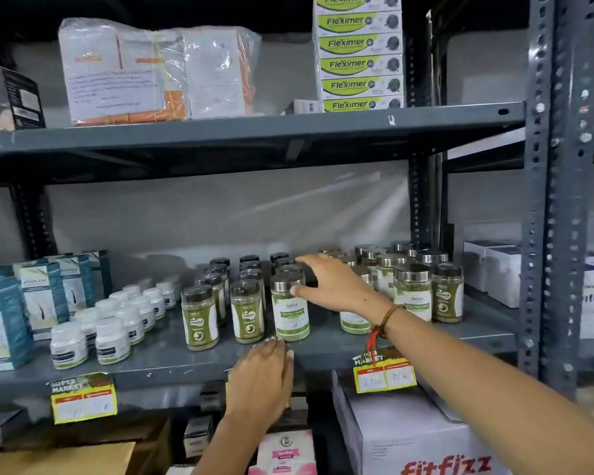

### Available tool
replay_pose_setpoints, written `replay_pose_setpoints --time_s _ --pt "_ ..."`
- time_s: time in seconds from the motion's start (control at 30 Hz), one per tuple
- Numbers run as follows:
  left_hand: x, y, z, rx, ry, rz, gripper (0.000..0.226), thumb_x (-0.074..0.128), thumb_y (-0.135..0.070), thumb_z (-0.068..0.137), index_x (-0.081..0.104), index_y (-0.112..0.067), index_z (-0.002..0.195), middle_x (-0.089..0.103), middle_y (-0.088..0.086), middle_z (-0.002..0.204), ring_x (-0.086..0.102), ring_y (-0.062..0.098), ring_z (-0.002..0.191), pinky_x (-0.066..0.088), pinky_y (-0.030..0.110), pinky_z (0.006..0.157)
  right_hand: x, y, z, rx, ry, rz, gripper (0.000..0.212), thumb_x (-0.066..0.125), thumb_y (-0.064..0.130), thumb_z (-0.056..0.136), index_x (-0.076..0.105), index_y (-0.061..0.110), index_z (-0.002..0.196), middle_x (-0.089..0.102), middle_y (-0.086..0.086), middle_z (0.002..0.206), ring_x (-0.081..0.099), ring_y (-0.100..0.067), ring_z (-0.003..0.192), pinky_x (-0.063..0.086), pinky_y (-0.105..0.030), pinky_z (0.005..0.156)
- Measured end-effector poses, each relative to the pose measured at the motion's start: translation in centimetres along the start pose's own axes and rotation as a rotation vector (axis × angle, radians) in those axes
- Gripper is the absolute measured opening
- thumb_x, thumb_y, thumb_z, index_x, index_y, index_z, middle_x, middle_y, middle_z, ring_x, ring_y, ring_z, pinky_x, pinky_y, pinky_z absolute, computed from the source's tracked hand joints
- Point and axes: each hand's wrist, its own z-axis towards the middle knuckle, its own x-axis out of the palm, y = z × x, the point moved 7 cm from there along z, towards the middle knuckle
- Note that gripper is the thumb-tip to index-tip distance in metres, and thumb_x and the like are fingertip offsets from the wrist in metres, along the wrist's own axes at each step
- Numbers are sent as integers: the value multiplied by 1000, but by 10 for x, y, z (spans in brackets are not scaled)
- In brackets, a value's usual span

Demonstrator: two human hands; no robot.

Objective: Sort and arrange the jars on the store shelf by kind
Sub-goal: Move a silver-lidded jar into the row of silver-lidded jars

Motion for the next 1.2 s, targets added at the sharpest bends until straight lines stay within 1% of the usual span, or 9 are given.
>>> replay_pose_setpoints --time_s 0.13,0.23,0.33,0.43,0.53,0.73,0.87,0.97,1.2 --pt "11 0 2 -19 -13 -32 58 16 -46 97 58 -20 126 61 -2 132 55 15 120 41 33 103 14 6 20 -18 65 -69 83 56 65 81 36 18 146 46 -10 145 46 -29 130 42 -43 103" --pt "12 -2 -1 -25 -80 -60 49 33 -41 97 66 -13 119 68 4 123 61 19 115 46 36 101 27 8 32 -15 116 -96 88 56 70 77 38 17 145 49 -9 143 49 -29 127 44 -46 101" --pt "9 -3 -3 -36 -125 -44 42 44 -36 94 70 -9 112 71 6 115 64 20 110 49 37 98 33 12 36 -51 124 -112 74 62 64 77 52 18 134 56 -8 131 54 -29 119 46 -42 95" --pt "10 -5 -3 -42 -124 -45 41 44 -34 95 69 -9 115 70 6 117 63 20 113 47 37 101 30 11 36 -40 111 -84 74 67 61 75 54 20 134 57 -7 129 56 -27 115 46 -40 93" --pt "10 -7 -4 -70 -126 -74 39 45 -31 96 68 -8 115 70 8 118 63 21 114 46 39 101 22 10 31 -43 82 -84 68 69 63 70 59 22 123 60 -3 115 60 -27 103 49 -39 87" --pt "7 -8 -6 -56 -120 -77 37 44 -27 96 68 -5 115 70 10 118 63 23 113 45 39 102 -20 6 4 -28 -47 -40 71 69 67 65 62 24 122 66 3 112 62 -18 99 51 -38 87" --pt "5 -9 -6 -54 -119 -75 43 39 -29 95 68 -4 114 70 12 116 64 26 111 45 40 101 -59 -6 -25 19 -92 55 74 69 70 63 63 26 121 67 9 117 60 -7 98 45 -24 79" --pt "4 -8 -8 -46 -129 -83 45 38 -30 94 69 -3 111 71 14 112 65 27 108 47 41 99 -91 -28 -51 102 -120 99 71 70 73 58 64 32 116 67 14 113 62 -5 99 46 -21 78" --pt "4 -6 -9 -65 -134 -94 46 39 -31 92 71 -2 107 72 14 110 66 28 107 46 42 98 -150 -102 -96 290 -111 -62 74 73 75 56 65 31 114 64 17 109 58 -4 101 43 -21 79"
